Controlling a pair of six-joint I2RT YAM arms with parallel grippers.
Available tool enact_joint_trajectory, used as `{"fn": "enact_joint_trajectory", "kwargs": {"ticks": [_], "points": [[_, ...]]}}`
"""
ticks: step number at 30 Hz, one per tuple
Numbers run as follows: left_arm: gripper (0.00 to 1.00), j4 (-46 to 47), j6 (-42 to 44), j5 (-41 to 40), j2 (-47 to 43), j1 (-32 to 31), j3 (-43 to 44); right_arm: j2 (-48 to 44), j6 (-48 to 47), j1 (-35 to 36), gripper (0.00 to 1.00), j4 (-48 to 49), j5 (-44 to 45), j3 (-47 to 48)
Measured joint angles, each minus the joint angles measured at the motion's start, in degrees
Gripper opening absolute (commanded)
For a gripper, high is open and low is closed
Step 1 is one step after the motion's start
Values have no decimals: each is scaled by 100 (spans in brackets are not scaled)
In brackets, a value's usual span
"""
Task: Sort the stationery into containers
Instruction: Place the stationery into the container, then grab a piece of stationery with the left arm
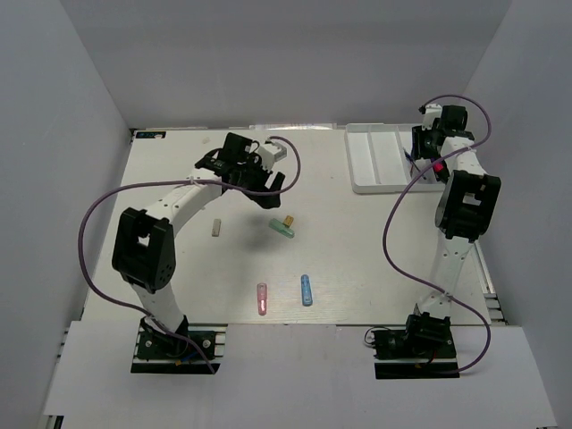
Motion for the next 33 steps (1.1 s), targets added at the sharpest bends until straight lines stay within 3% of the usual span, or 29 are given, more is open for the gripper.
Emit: {"fn": "enact_joint_trajectory", "kwargs": {"ticks": [7, 16, 20, 24, 33], "points": [[79, -664, 2033, 555, 577, 72, 553, -522, 170, -11, 47, -243, -595, -190], [74, -1187, 4459, 1176, 1156, -24, 398, -3303, 623, -13, 46, -413, -2155, -1440], [74, -1117, 4839, 1266, 1331, -50, 354, -4212, 695, -13, 46, -409, -2608, -2448], [73, -966, 5056, 1309, 1438, -50, 297, -4485, 798, -15, 46, -481, -2931, -3340], [62, -680, 5447, 1287, 1596, -284, -61, -4680, 922, -15, 46, -643, -3274, -3877]]}}
